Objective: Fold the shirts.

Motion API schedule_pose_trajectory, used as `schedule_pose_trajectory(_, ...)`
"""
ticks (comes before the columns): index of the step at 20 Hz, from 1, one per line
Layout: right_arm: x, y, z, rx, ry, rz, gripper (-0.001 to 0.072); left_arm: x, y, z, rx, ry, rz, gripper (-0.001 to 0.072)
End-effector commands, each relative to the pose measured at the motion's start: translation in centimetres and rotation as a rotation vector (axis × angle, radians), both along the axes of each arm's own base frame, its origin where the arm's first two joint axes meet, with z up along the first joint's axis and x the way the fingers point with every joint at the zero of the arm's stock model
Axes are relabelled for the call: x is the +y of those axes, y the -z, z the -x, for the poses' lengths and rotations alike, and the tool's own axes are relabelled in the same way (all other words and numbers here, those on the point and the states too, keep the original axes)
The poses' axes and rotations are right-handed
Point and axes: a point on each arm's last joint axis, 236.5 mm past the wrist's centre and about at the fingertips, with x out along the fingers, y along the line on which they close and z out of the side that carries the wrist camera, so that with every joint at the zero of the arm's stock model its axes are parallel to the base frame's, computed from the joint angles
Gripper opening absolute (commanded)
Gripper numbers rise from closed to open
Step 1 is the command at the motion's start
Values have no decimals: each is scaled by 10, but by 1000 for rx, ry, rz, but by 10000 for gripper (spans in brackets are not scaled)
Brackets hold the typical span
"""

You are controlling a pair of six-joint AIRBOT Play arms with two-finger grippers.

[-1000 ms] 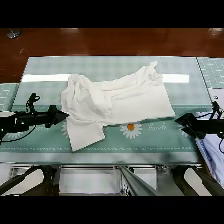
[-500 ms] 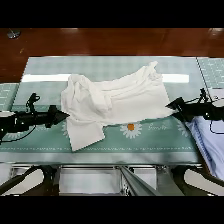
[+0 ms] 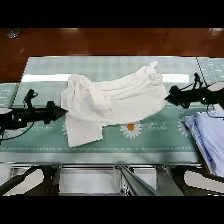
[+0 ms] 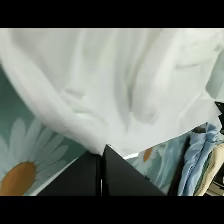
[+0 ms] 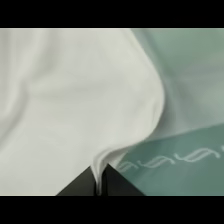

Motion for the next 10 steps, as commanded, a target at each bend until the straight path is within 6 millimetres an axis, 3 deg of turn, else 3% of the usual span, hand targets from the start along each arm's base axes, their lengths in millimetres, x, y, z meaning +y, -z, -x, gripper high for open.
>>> schedule_pose_trajectory(1, 0, -113, -46, -208, -86, 38, 22, 4, -114, -59, -288, -69, 89, 29)
schedule_pose_trajectory(3, -7, -212, -71, -393, -83, 72, 22, 17, -230, -93, -576, -126, 81, 29)
schedule_pose_trajectory(5, -6, -311, -73, -593, -112, 142, 22, 28, -333, -101, -834, -140, -33, 29)
schedule_pose_trajectory(6, 4, -352, -62, -676, -146, 166, 22, 32, -372, -99, -933, -141, -104, 29)
schedule_pose_trajectory(8, 20, -410, -30, -803, -189, 226, 22, 32, -443, -78, -1070, -132, -203, 29)
schedule_pose_trajectory(10, 14, -452, 11, -895, -162, 335, 22, 32, -487, -47, -1148, -116, -346, 29)
